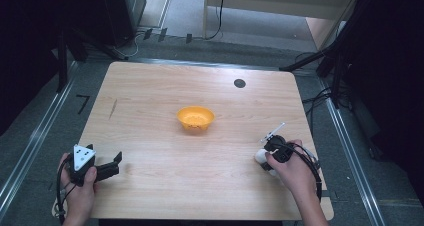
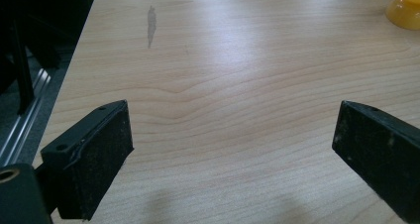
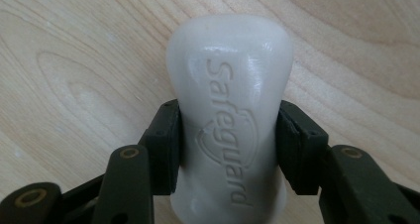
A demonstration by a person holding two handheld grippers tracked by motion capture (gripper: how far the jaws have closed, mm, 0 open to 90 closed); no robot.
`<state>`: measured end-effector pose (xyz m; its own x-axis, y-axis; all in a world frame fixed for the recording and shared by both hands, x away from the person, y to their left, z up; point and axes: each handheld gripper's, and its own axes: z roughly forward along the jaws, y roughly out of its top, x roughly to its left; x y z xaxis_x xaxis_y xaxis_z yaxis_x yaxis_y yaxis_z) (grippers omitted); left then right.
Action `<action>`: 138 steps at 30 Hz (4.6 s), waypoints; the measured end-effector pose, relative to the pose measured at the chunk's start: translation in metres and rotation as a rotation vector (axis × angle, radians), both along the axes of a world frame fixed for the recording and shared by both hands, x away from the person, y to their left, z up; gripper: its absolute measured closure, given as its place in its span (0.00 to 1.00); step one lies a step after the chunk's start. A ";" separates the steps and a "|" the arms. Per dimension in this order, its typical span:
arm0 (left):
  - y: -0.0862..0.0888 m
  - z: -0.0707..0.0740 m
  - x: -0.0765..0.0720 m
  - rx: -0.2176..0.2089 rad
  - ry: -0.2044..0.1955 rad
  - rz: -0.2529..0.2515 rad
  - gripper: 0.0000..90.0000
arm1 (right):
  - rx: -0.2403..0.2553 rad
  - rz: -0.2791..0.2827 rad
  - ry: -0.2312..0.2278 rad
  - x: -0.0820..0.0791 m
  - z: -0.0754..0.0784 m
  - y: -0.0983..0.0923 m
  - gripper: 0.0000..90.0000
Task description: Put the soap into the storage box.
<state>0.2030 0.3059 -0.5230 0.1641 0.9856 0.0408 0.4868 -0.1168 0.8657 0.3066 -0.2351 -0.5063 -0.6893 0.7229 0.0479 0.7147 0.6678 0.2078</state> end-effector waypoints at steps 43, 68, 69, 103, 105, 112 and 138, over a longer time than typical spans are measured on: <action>0.000 0.000 0.000 0.003 0.003 -0.003 0.04 | 0.006 0.406 -0.163 0.068 0.063 0.087 0.57; 0.000 0.000 0.000 0.001 0.002 -0.007 0.04 | 0.016 0.574 -0.197 0.099 0.074 0.145 0.57; 0.000 0.000 0.000 -0.001 0.002 -0.006 0.04 | 0.013 0.583 -0.193 0.100 0.074 0.152 0.57; 0.001 0.000 0.000 -0.011 -0.002 -0.011 0.04 | -0.016 0.689 -0.178 0.125 0.069 0.222 0.57; 0.001 0.000 0.000 -0.012 -0.004 -0.010 0.04 | -0.017 0.691 -0.175 0.126 0.069 0.225 0.57; 0.001 0.000 0.000 -0.012 -0.004 -0.012 0.04 | -0.010 0.695 -0.172 0.127 0.072 0.233 0.57; 0.001 0.000 0.000 -0.013 -0.003 -0.014 0.04 | -0.012 0.682 -0.111 0.135 0.053 0.230 0.51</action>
